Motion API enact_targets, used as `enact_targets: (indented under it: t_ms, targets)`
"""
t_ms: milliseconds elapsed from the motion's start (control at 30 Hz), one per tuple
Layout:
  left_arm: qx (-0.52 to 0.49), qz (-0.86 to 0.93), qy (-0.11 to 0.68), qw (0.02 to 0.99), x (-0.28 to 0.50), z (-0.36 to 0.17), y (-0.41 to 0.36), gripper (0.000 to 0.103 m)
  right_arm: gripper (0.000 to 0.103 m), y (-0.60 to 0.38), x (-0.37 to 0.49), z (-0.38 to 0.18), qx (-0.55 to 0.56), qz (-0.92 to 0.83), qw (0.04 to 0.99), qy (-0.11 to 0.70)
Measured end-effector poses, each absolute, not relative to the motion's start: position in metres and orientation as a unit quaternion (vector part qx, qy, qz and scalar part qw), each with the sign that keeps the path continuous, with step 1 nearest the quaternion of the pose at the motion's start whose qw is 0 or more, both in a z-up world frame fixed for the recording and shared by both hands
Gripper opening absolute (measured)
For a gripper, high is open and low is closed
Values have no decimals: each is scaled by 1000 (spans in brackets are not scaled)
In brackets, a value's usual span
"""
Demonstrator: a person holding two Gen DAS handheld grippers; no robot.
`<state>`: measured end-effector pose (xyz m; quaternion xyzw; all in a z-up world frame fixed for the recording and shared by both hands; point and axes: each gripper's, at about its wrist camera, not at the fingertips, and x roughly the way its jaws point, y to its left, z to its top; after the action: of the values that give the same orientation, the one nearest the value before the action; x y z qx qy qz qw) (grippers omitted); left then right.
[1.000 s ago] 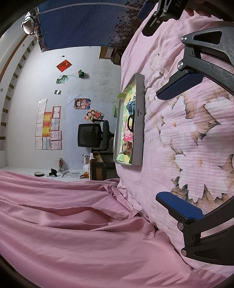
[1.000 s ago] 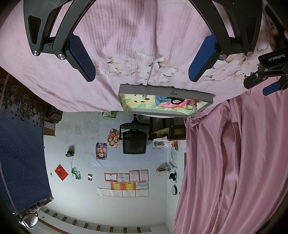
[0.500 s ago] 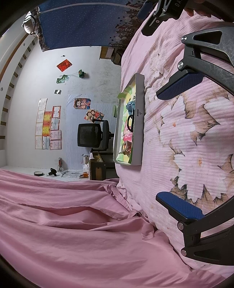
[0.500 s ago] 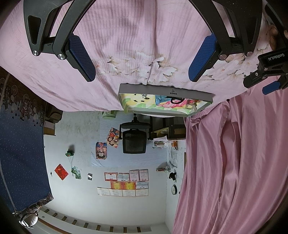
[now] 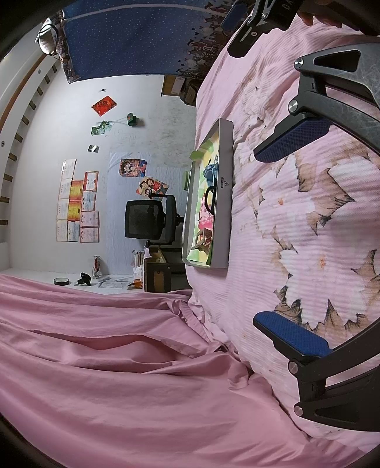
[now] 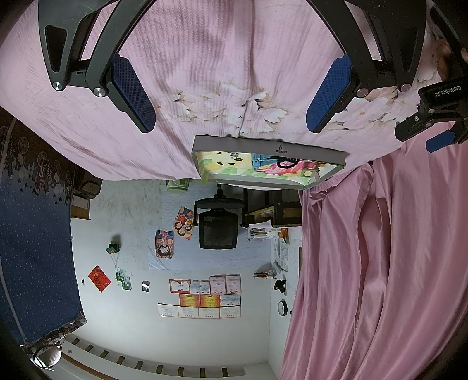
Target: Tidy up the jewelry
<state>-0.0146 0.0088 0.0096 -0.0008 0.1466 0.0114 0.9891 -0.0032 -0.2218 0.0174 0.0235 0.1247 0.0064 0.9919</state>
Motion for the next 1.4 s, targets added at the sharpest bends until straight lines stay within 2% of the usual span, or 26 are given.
enact_targets:
  t_ms: [1400]
  targets:
    - [-2,12,149,989,-17,8,10,102,102,-221,-4,17,22,6,992,124]
